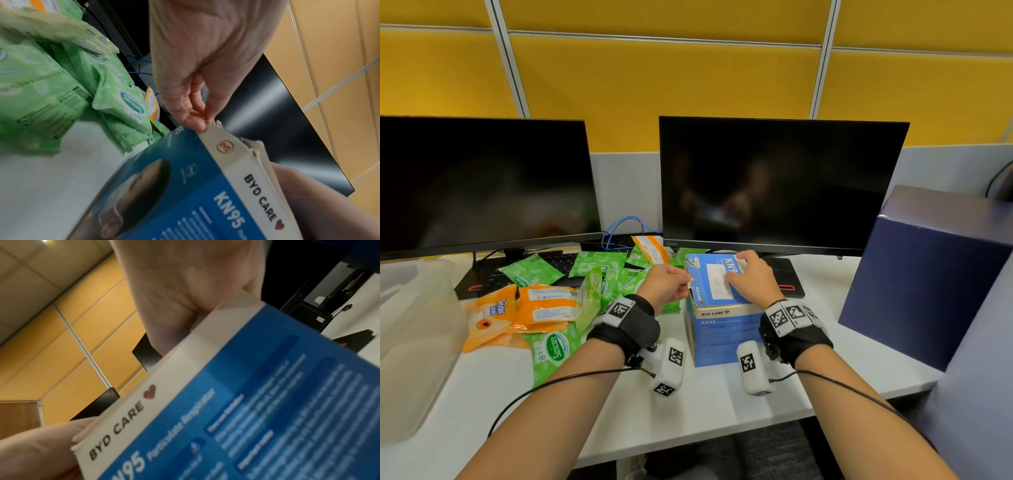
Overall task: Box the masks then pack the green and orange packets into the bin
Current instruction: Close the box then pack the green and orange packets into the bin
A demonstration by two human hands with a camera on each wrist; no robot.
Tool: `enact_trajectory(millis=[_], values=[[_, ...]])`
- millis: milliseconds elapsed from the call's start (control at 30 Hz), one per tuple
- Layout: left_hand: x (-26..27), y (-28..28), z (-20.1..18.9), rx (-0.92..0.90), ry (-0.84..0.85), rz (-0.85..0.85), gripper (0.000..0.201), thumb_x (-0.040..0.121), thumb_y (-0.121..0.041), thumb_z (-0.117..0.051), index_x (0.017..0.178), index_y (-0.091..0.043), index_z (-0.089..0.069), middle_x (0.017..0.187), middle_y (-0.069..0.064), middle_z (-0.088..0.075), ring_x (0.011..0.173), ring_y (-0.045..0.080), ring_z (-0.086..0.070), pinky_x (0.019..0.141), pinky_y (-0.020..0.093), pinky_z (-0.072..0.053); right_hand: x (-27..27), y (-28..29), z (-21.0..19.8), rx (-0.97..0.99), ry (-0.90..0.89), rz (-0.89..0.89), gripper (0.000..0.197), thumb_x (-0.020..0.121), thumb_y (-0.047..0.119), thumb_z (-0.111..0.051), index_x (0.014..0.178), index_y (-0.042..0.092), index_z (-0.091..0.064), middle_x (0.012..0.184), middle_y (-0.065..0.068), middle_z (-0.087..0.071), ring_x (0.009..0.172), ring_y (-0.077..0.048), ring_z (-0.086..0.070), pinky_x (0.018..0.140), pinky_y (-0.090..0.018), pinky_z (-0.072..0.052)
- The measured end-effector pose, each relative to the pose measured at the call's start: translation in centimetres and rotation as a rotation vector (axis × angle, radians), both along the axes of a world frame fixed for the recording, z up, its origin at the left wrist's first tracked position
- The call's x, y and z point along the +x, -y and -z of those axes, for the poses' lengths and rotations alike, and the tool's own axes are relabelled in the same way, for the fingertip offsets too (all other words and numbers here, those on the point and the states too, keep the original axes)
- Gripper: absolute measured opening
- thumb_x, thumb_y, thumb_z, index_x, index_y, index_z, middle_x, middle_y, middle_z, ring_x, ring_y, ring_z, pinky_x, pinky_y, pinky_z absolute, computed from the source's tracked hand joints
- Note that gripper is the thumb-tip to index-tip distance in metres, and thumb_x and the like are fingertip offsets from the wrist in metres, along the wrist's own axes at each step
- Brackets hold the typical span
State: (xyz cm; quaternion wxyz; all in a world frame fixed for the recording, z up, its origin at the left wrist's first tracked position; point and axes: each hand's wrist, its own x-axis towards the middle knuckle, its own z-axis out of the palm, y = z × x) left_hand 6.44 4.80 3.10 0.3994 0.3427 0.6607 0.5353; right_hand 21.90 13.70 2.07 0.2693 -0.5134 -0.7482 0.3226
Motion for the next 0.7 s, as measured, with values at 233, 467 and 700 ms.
enact_trajectory(millis=[233,467,700], values=[[0.2,0.1,-0.1,-0.023,-0.053,-0.029,0.011,0.093,-0.003,-0.055,0.083,-0.008,-0.057,0.088,0.011,-0.062,0.073,0.014,-0.060,0.060,0.019,-0.055,0.2,0.0,-0.3,-0.018,-0.005,-0.036,0.048,0.091,0.021,-0.061,0.133,0.017,-0.039,0.133,-0.008,-0.051,0.116,-0.021,-0.056,0.091,-0.035,-0.053],[2.7,1.0,-0.7,-0.033,0.217,0.245,0.035,0.103,-0.039,-0.031,0.114,-0.020,-0.057,0.110,0.004,-0.068,0.095,0.016,-0.066,0.087,0.030,-0.051,-0.2,0.6,-0.4,0.063,0.112,-0.043,0.055,0.088,0.034,-0.061,0.137,0.025,-0.039,0.135,-0.006,-0.042,0.113,-0.021,-0.055,0.094,-0.038,-0.049],[3.8,1.3,-0.2,0.006,0.284,0.237,0.062,0.101,-0.053,-0.012,0.136,-0.016,-0.048,0.129,-0.003,-0.060,0.122,0.013,-0.054,0.104,0.028,-0.038,-0.5,1.7,-0.6,0.232,0.541,-0.165,0.054,0.095,0.054,-0.034,0.147,0.043,-0.025,0.160,-0.004,-0.003,0.147,-0.032,-0.001,0.115,-0.056,-0.005]])
